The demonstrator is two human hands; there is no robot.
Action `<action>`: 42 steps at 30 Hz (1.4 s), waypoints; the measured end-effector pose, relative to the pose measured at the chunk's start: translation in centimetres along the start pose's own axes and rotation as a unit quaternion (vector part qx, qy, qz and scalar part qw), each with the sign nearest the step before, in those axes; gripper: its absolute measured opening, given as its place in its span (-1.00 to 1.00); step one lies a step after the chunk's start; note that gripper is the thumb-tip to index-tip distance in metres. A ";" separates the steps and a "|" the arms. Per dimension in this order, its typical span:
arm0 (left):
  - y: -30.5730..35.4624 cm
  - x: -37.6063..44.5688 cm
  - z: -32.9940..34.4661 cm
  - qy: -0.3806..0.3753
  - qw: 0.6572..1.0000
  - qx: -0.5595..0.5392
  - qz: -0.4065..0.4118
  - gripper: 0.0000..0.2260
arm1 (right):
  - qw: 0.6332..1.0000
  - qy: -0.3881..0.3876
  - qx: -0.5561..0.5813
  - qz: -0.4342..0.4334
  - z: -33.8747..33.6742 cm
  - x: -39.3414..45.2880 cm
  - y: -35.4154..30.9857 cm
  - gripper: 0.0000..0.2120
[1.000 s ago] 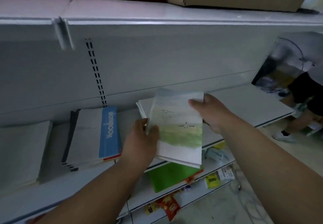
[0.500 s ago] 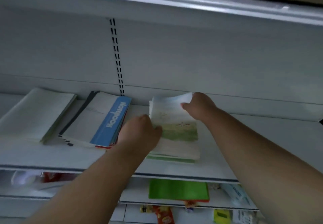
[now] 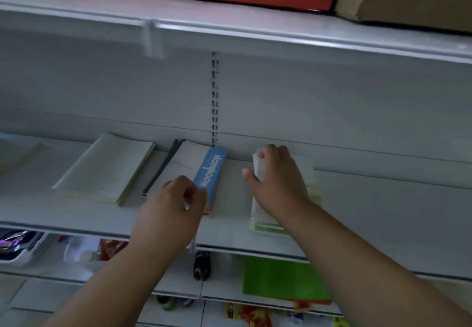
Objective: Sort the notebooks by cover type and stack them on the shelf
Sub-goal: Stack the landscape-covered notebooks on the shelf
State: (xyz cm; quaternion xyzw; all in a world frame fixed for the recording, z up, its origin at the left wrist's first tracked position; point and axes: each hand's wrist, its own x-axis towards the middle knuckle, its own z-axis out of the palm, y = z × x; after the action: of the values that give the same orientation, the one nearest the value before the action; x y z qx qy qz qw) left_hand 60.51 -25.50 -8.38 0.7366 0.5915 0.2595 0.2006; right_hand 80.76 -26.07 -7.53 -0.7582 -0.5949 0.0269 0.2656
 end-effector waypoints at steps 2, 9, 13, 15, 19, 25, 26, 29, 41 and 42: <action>-3.4 -1.1 -3.0 0.025 0.999 -0.043 -0.010 -0.85 | 0.999 -0.007 0.026 -0.034 1.5 -1.1 -4.7 -0.61; -18.2 -5.7 -17.2 0.192 0.973 -0.128 0.022 -0.83 | 0.985 -0.094 0.107 -0.095 11.2 -4.7 -24.1 -0.64; -24.7 -7.6 -24.6 0.262 0.953 -0.152 0.010 -0.76 | 0.972 -0.143 0.142 -0.122 16.0 -6.0 -32.6 -0.66; -27.2 -7.5 -26.9 0.274 0.951 -0.145 0.010 -0.74 | 0.968 -0.165 0.138 -0.129 17.8 -5.5 -35.5 -0.63; -32.6 -5.0 -28.7 0.296 0.942 -0.155 -0.026 -0.71 | 0.966 -0.184 0.125 -0.129 22.2 -2.7 -39.8 -0.61; -38.4 -1.0 -30.4 0.281 0.944 -0.154 -0.074 -0.75 | 0.963 -0.255 0.044 -0.072 30.3 2.9 -44.9 -0.38; -39.4 -0.3 -31.1 0.278 0.945 -0.153 -0.079 -0.76 | 0.962 -0.266 0.015 -0.054 31.7 3.7 -45.8 -0.31; -42.4 2.0 -32.5 0.259 0.951 -0.141 -0.088 -0.75 | 0.951 -0.302 -0.060 -0.010 35.3 5.2 -47.8 -0.16; -52.0 9.8 -36.2 0.047 0.986 -0.144 -0.067 -0.87 | 0.947 -0.227 0.058 0.221 38.1 6.3 -50.1 -0.71; -52.3 10.3 -36.2 0.023 0.987 -0.144 -0.070 -0.90 | 0.949 -0.187 0.086 0.241 37.7 6.2 -50.1 -0.71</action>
State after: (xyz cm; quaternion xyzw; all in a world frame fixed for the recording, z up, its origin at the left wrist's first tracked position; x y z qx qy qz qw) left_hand -0.32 -4.39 -9.95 0.6505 0.6024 0.3444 0.3088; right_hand 24.61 1.15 -16.41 -0.8347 -0.4290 0.2820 0.1994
